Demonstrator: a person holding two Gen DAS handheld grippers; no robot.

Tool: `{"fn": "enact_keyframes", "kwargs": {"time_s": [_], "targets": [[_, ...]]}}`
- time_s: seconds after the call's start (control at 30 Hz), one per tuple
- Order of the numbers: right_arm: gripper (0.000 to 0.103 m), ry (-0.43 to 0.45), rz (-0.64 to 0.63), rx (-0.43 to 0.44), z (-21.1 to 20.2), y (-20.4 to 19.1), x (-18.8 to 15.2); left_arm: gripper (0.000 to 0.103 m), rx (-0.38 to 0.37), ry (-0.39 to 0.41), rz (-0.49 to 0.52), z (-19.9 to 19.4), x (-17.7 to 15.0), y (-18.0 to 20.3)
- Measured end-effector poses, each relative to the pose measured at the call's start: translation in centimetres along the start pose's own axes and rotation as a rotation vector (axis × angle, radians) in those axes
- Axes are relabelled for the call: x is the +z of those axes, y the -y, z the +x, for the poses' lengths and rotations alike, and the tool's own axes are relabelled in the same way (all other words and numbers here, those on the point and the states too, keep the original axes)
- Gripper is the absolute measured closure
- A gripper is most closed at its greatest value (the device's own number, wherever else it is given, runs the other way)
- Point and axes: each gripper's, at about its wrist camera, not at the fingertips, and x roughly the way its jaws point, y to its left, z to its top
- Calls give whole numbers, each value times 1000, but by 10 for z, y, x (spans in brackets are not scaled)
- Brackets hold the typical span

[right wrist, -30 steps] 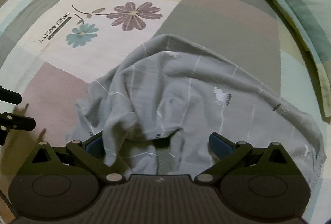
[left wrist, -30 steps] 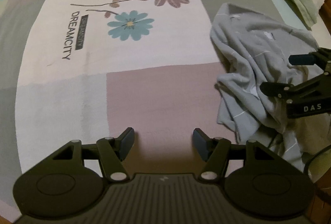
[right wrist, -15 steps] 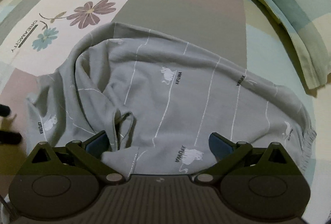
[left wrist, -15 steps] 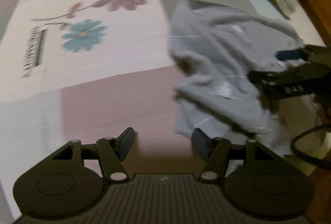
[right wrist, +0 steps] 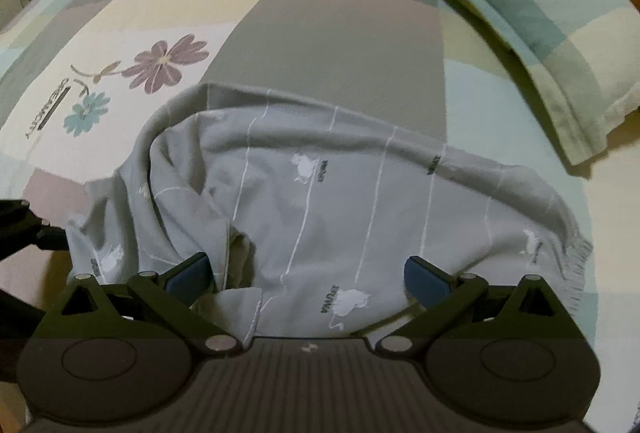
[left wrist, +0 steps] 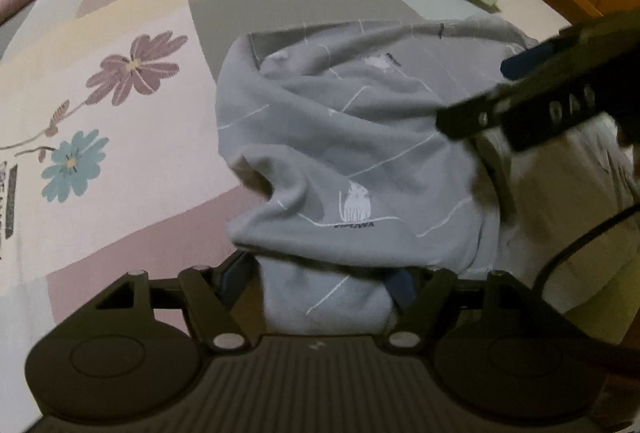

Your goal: Fold clothes

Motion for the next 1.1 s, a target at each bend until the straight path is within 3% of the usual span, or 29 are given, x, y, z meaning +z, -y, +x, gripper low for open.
{"fn": "enact_keyframes", "kwargs": {"time_s": [0.23,0.37,0.43,0.57,0.7,0.8,0.93,1.1], "targets": [[0,30,48,-33,-12,4,5,31,133,15,-115,-18,-18,-42],[0,29,82,-42,-12,6,6,43,309,-8,-158,-26,-23,-80],[0,24,89,-44,-11,5,6,43,327,-6,-218,-32,-24,-105],[0,25,96,-34,-13,1,6,42,219,-2,-254,-45,-24,-125],[0,26,108,-18,-15,-3,7,39,14,2,-128,-46,-21,-91],[0,32,110,-13,-17,-4,9,36,-72,10,-7,-35,-21,-55],[0,42,111,-13,-21,-2,9,36,-69,33,102,-15,-19,-17],[0,42,145,-25,-22,5,6,22,-15,86,138,0,-15,-5]]}}
